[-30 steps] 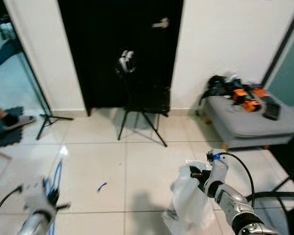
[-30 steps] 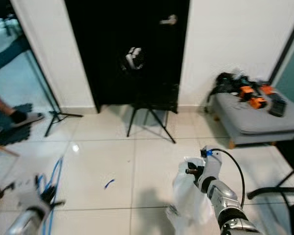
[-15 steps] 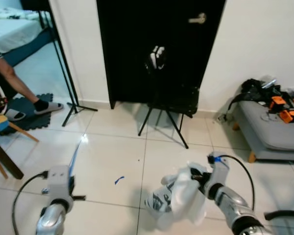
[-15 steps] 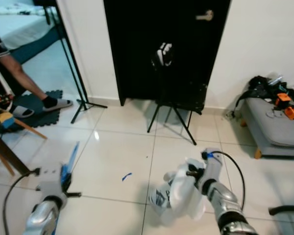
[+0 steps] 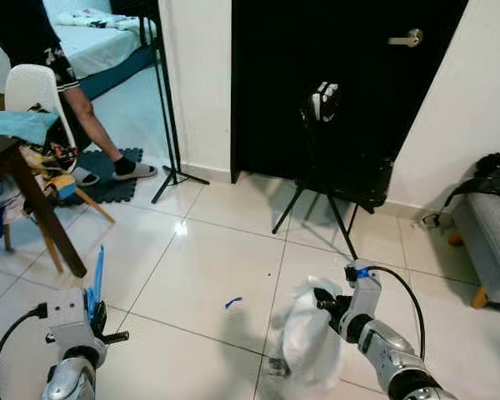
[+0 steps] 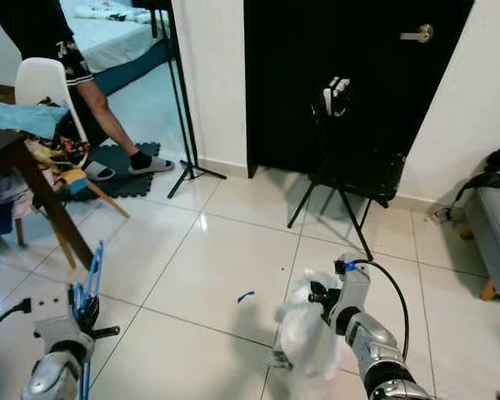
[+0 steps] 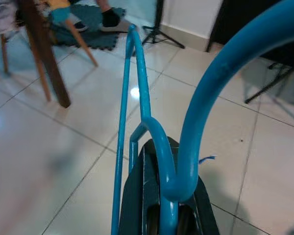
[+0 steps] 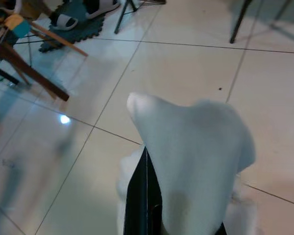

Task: Hang hanger

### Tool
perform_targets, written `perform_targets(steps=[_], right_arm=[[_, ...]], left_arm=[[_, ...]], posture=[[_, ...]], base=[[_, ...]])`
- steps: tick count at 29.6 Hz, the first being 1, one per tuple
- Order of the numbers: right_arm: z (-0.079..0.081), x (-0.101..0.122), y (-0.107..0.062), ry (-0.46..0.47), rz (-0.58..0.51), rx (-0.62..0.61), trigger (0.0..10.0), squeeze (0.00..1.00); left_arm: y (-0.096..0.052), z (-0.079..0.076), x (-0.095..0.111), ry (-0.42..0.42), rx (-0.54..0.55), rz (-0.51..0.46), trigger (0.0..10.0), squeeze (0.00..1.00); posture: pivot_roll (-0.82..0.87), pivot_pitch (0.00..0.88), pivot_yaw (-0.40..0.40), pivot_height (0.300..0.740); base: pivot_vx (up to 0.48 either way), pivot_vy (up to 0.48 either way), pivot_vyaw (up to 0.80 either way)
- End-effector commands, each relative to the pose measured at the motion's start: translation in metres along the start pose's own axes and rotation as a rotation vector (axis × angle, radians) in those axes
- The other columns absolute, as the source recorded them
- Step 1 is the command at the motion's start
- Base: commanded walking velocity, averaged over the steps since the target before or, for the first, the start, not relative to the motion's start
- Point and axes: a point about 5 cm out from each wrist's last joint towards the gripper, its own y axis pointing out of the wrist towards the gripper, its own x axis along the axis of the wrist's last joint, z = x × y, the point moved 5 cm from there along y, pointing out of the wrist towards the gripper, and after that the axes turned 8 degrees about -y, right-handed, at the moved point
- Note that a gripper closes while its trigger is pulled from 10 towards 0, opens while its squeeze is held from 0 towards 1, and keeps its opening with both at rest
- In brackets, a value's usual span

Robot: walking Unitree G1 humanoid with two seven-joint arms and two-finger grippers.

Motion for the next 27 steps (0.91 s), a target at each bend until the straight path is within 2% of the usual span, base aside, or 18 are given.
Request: perform_targets(steps=[1, 6, 14, 22, 27], right_arm=[[0.0006, 0.0014, -0.0001, -0.005, -0.002, 0.012, 10.0, 0.0], [0.0041, 0.0021, 0.0007, -0.039, 0.006, 0.039, 10.0, 0.0], [0.0067, 0.0034, 0.0014, -0.031, -0.004, 0.05, 10.0, 0.0], [0.0049, 0.0029, 0.0, -0.01, -0.009, 0.048, 10.0, 0.0], [0.0079, 0.0044, 0.0004, -0.038, -0.01, 0.074, 10.0, 0.0]], left_arm=[[-0.001, -0.004, -0.0012, -0.006, -0.006, 0.01, 10.0, 0.0], [-0.0015, -0.006, 0.001, -0.011, -0.008, 0.015, 10.0, 0.0], [-0.0013, -0.0096, 0.0032, -0.01, -0.014, 0.016, 10.0, 0.0], [-0.0017, -0.0106, 0.0055, -0.006, -0.016, 0.017, 10.0, 0.0], [-0.0021, -0.0104, 0.007, -0.005, -0.015, 0.02, 10.0, 0.0]], posture=[[-0.07, 0.064, -0.038, 0.736], [-0.07, 0.064, -0.038, 0.736], [-0.06, 0.069, -0.039, 0.736], [-0.06, 0.08, -0.037, 0.736], [-0.06, 0.083, -0.038, 0.736]], base=[[0.48, 0.0, 0.52], [0.48, 0.0, 0.79], [0.426, 0.0, 0.79], [0.42, 0.0, 0.14], [0.416, 0.0, 0.79]])
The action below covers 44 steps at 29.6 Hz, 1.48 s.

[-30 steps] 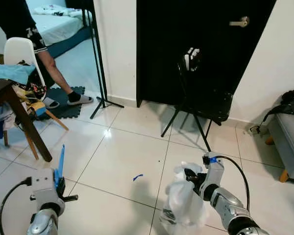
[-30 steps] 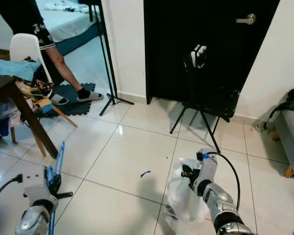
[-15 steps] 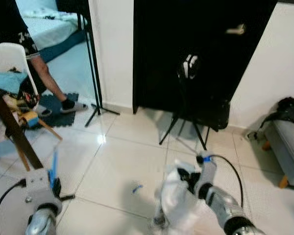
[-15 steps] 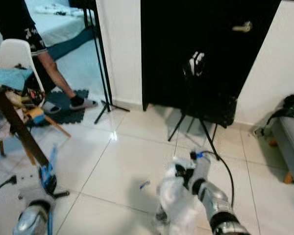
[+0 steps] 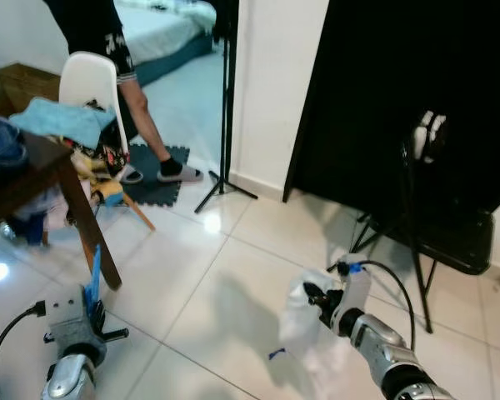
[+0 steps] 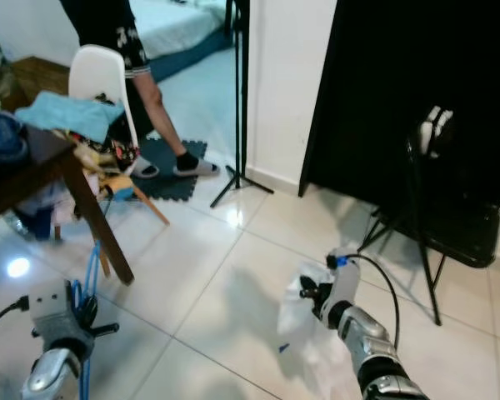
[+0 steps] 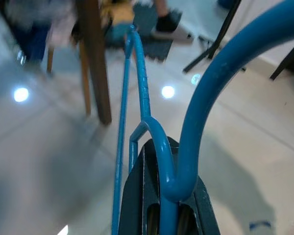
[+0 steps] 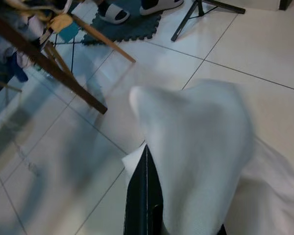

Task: Hang hanger

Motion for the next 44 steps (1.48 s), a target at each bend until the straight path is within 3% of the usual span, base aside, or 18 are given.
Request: perform_targets(steps=[1, 8, 9, 10, 12, 15, 17, 20, 25, 26, 27, 29, 31, 33, 35, 40, 42, 44], right_arm=[[-0.007, -0.001, -0.005, -0.013, 0.004, -0.011, 10.0, 0.0], [-0.004, 0.022, 0.0, -0.055, -0.06, 0.025, 10.0, 0.0], [-0.001, 0.05, 0.006, -0.084, -0.129, 0.051, 10.0, 0.0], [-0.001, 0.05, 0.006, -0.084, -0.129, 0.051, 10.0, 0.0], [0.018, 0.125, 0.015, -0.158, -0.302, 0.135, 10.0, 0.0], [0.027, 0.149, 0.015, -0.182, -0.358, 0.164, 10.0, 0.0], [0.051, 0.205, 0.015, -0.227, -0.494, 0.224, 10.0, 0.0], [0.078, 0.25, 0.009, -0.267, -0.616, 0.286, 10.0, 0.0], [0.097, 0.278, 0.003, -0.282, -0.696, 0.327, 10.0, 0.0], [0.109, 0.295, -0.002, -0.281, -0.751, 0.356, 10.0, 0.0], [0.109, 0.295, -0.002, -0.281, -0.751, 0.356, 10.0, 0.0], [0.132, 0.336, -0.019, -0.247, -0.879, 0.402, 10.0, 0.0], [0.132, 0.336, -0.019, -0.247, -0.879, 0.402, 10.0, 0.0], [0.15, 0.375, -0.038, -0.209, -0.996, 0.433, 10.0, 0.0], [0.164, 0.393, -0.048, -0.228, -1.044, 0.441, 10.0, 0.0], [0.173, 0.4, -0.049, -0.279, -1.049, 0.417, 10.0, 0.0], [0.178, 0.405, -0.048, -0.319, -1.046, 0.397, 10.0, 0.0], [0.182, 0.408, -0.05, -0.333, -1.052, 0.393, 10.0, 0.0]], left_arm=[[-0.001, -0.004, -0.004, 0.003, -0.01, 0.017, 10.0, 0.0], [-0.001, 0.002, 0.001, -0.014, 0.008, 0.005, 10.0, 0.0], [-0.001, 0.008, 0.011, -0.011, 0.022, -0.021, 10.0, 0.0], [-0.001, 0.008, 0.011, -0.011, 0.022, -0.021, 10.0, 0.0], [0.003, 0.018, 0.043, 0.03, 0.032, -0.104, 10.0, 0.0], [0.005, 0.02, 0.056, 0.043, 0.033, -0.135, 10.0, 0.0], [0.009, 0.019, 0.09, 0.082, 0.017, -0.22, 10.0, 0.0], [0.012, 0.003, 0.122, 0.116, -0.033, -0.301, 10.0, 0.0], [0.011, -0.016, 0.142, 0.136, -0.097, -0.354, 10.0, 0.0], [0.008, -0.035, 0.156, 0.15, -0.161, -0.393, 10.0, 0.0], [0.008, -0.035, 0.156, 0.15, -0.161, -0.393, 10.0, 0.0], [-0.006, -0.087, 0.18, 0.148, -0.392, -0.44, 10.0, 0.0], [-0.006, -0.087, 0.18, 0.148, -0.392, -0.44, 10.0, 0.0], [-0.04, -0.147, 0.179, 0.152, -0.772, -0.358, 10.0, 0.0], [-0.071, -0.172, 0.159, 0.236, -1.02, -0.217, 10.0, 0.0], [-0.096, -0.166, 0.121, 0.421, -1.163, 0.001, 10.0, 0.0], [-0.114, -0.15, 0.096, 0.531, -1.22, 0.188, 10.0, 0.0], [-0.116, -0.141, 0.092, 0.567, -1.207, 0.238, 10.0, 0.0]], posture=[[-0.06, 0.083, -0.038, 0.736], [-0.04, 0.092, -0.036, 0.736], [-0.04, 0.092, -0.036, 0.736], [-0.04, 0.092, -0.036, 0.736], [-0.04, 0.094, -0.039, 0.736], [-0.04, 0.094, -0.039, 0.736], [-0.03, 0.091, -0.038, 0.736], [-0.02, 0.088, -0.037, 0.736], [-0.02, 0.087, -0.035, 0.736], [-0.01, 0.087, -0.037, 0.736], [-0.01, 0.087, -0.037, 0.736], [-0.01, 0.084, -0.039, 0.736], [-0.01, 0.084, -0.039, 0.736], [-0.01, 0.083, -0.041, 0.736], [-0.01, 0.083, -0.041, 0.736], [-0.01, 0.079, -0.046, 0.736], [0.0, 0.078, -0.049, 0.736], [0.0, 0.076, -0.052, 0.736]], base=[[0.416, 0.0, 0.78], [0.424, 0.0, 0.78], [0.435, 0.0, 0.77], [0.435, 0.0, 0.77], [0.426, 0.0, 0.77], [0.42, 0.0, 0.77], [0.424, 0.0, 0.77], [0.417, 0.0, 0.77], [0.413, 0.0, 0.77], [0.409, 0.0, 0.77], [0.409, 0.0, 0.77], [0.369, 0.0, 0.77], [0.341, 0.0, 0.77], [0.139, 0.0, 0.75], [0.0, 0.0, 0.36], [0.0, 0.0, 0.0], [0.0, 0.0, 0.0], [0.0, 0.0, 0.0]])
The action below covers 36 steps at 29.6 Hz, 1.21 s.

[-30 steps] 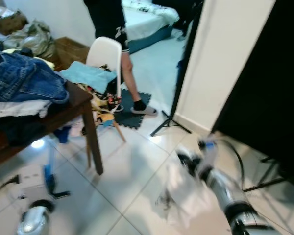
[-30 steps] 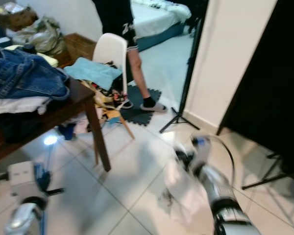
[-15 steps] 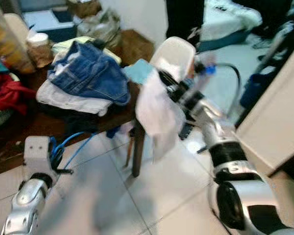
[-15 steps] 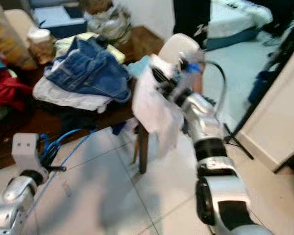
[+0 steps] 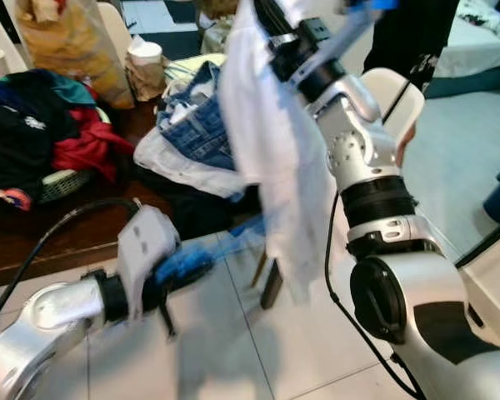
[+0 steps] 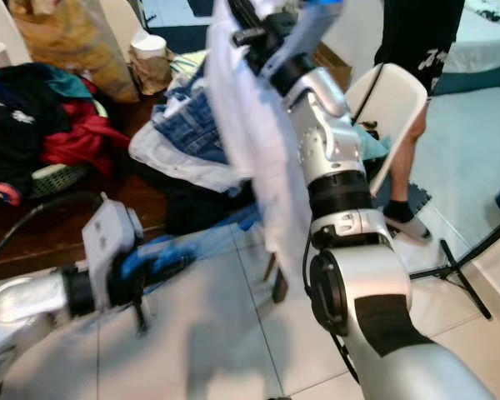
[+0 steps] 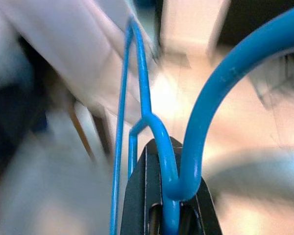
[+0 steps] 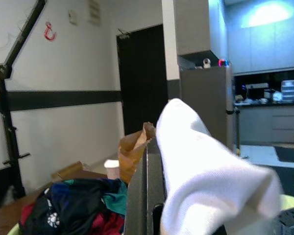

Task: Hang hanger

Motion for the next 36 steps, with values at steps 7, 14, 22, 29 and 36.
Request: perform_targets(steps=[7, 14, 22, 29, 36], right_arm=[[0.007, 0.022, 0.013, -0.037, -0.06, 0.019, 10.0, 0.0], [0.009, 0.027, 0.018, -0.032, -0.078, 0.018, 10.0, 0.0], [0.006, 0.033, 0.022, -0.044, -0.088, -0.002, 10.0, 0.0], [0.008, 0.034, 0.024, -0.049, -0.091, 0.003, 10.0, 0.0], [0.008, 0.034, 0.024, -0.049, -0.092, 0.006, 10.0, 0.0]], left_arm=[[-0.004, 0.026, 0.019, 0.084, 0.144, -0.054, 10.0, 0.0], [-0.019, 0.077, 0.061, 0.108, 0.451, -0.223, 10.0, 0.0], [-0.079, 0.129, 0.1, 0.078, 0.927, -0.44, 10.0, 0.0], [-0.086, 0.13, 0.104, 0.067, 1.0, -0.502, 10.0, 0.0], [-0.085, 0.129, 0.104, 0.06, 1.019, -0.511, 10.0, 0.0]], posture=[[0.01, 0.07, -0.052, 0.736], [0.0, 0.066, -0.05, 0.736], [0.0, 0.067, -0.054, 0.736], [0.01, 0.069, -0.056, 0.736], [0.01, 0.069, -0.056, 0.736]], base=[[0.0, 0.0, 0.0], [0.0, 0.0, 0.0], [0.206, 0.0, 0.0], [0.48, 0.0, 0.0], [0.48, 0.0, 0.0]])
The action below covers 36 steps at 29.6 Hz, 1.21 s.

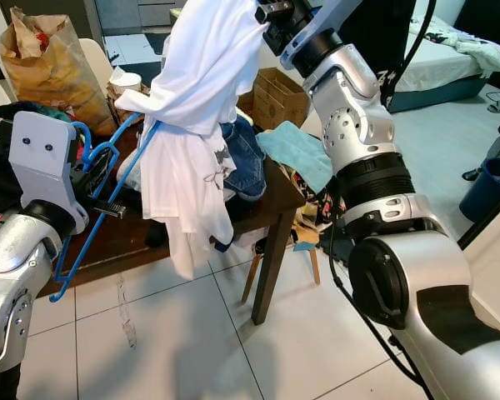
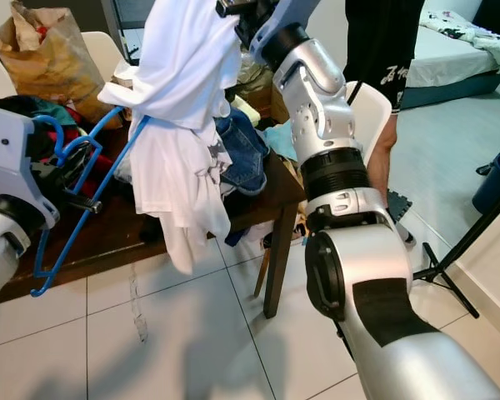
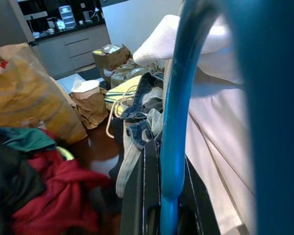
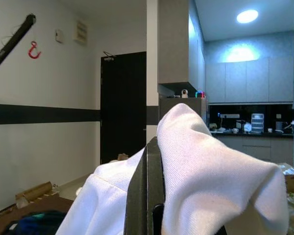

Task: Hang hanger

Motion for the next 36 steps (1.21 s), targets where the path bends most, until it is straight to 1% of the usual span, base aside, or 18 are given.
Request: perform_targets(steps=[1, 3, 4, 5, 8, 9, 12, 19, 23, 25, 27, 29, 30, 31, 32, 33, 34, 36], right_arm=[[0.001, 0.012, 0.005, -0.019, -0.042, 0.006, 10.0, 0.0], [0.004, 0.011, 0.005, -0.021, -0.041, 0.018, 10.0, 0.0], [0.004, 0.011, 0.005, -0.021, -0.041, 0.018, 10.0, 0.0], [0.005, 0.011, 0.006, -0.02, -0.042, 0.025, 10.0, 0.0], [0.005, 0.011, 0.006, -0.02, -0.042, 0.025, 10.0, 0.0], [0.007, 0.012, 0.006, -0.018, -0.044, 0.032, 10.0, 0.0], [0.01, 0.012, 0.007, -0.013, -0.046, 0.05, 10.0, 0.0], [0.015, 0.007, 0.006, -0.014, -0.031, 0.078, 10.0, 0.0], [0.025, -0.005, 0.003, -0.04, 0.02, 0.137, 10.0, 0.0], [0.031, -0.016, 0.001, -0.069, 0.077, 0.181, 10.0, 0.0], [0.031, -0.016, 0.001, -0.069, 0.077, 0.181, 10.0, 0.0], [0.047, -0.046, -0.012, -0.148, 0.227, 0.326, 10.0, 0.0], [0.047, -0.046, -0.012, -0.148, 0.227, 0.326, 10.0, 0.0], [0.058, -0.066, -0.026, -0.184, 0.327, 0.442, 10.0, 0.0], [0.058, -0.066, -0.026, -0.184, 0.327, 0.442, 10.0, 0.0], [0.064, -0.08, -0.039, -0.197, 0.401, 0.529, 10.0, 0.0], [0.064, -0.08, -0.039, -0.197, 0.401, 0.529, 10.0, 0.0], [0.069, -0.102, -0.069, -0.201, 0.557, 0.678, 10.0, 0.0]], left_arm=[[0.001, 0.01, 0.008, 0.006, 0.075, -0.035, 10.0, 0.0], [0.001, 0.022, 0.016, 0.041, 0.195, -0.07, 10.0, 0.0], [0.001, 0.022, 0.016, 0.041, 0.195, -0.07, 10.0, 0.0], [-0.001, 0.032, 0.019, 0.053, 0.259, -0.084, 10.0, 0.0], [-0.001, 0.032, 0.019, 0.053, 0.259, -0.084, 10.0, 0.0], [-0.002, 0.04, 0.022, 0.066, 0.304, -0.092, 10.0, 0.0], [-0.006, 0.05, 0.023, 0.078, 0.363, -0.098, 10.0, 0.0], [-0.006, 0.049, 0.021, 0.077, 0.372, -0.094, 10.0, 0.0], [-0.002, 0.038, 0.008, 0.031, 0.339, -0.043, 10.0, 0.0], [0.003, 0.019, -0.008, 0.0, 0.247, 0.032, 10.0, 0.0], [0.003, 0.019, -0.008, 0.0, 0.247, 0.032, 10.0, 0.0], [0.004, -0.01, -0.034, 0.007, 0.099, 0.192, 10.0, 0.0], [0.004, -0.01, -0.034, 0.007, 0.099, 0.192, 10.0, 0.0], [0.0, -0.024, -0.049, 0.015, 0.022, 0.285, 10.0, 0.0], [0.0, -0.024, -0.049, 0.015, 0.022, 0.285, 10.0, 0.0], [-0.004, -0.031, -0.057, 0.025, -0.02, 0.343, 10.0, 0.0], [-0.004, -0.031, -0.057, 0.025, -0.02, 0.343, 10.0, 0.0], [-0.024, -0.051, -0.079, 0.045, -0.198, 0.538, 10.0, 0.0]], posture=[[0.0, 0.07, -0.056, 0.736], [0.0, 0.071, -0.056, 0.736], [0.0, 0.071, -0.056, 0.736], [0.0, 0.07, -0.056, 0.736], [0.0, 0.07, -0.056, 0.736], [0.0, 0.07, -0.056, 0.736], [0.0, 0.07, -0.055, 0.736], [0.0, 0.072, -0.056, 0.736], [0.0, 0.072, -0.056, 0.736], [0.0, 0.073, -0.057, 0.736], [0.0, 0.073, -0.057, 0.736], [0.0, 0.073, -0.057, 0.736], [0.0, 0.073, -0.057, 0.736], [0.0, 0.073, -0.058, 0.736], [0.0, 0.073, -0.058, 0.736], [0.0, 0.073, -0.056, 0.736], [0.0, 0.073, -0.056, 0.736], [0.0, 0.074, -0.055, 0.736]], base=[[0.48, 0.0, 0.0], [0.48, 0.0, 0.0], [0.48, 0.0, 0.0], [0.48, 0.0, 0.0], [0.48, 0.0, 0.0], [0.48, 0.0, 0.0], [0.48, 0.0, 0.0], [0.453, 0.0, 0.0], [0.164, 0.0, 0.0], [0.0, 0.0, 0.0], [0.0, 0.0, 0.0], [0.0, 0.0, 0.0], [0.0, 0.0, 0.0], [0.0, 0.0, 0.0], [0.0, 0.0, 0.0], [0.0, 0.0, 0.0], [0.0, 0.0, 0.0], [0.0, 0.0, 0.0]])
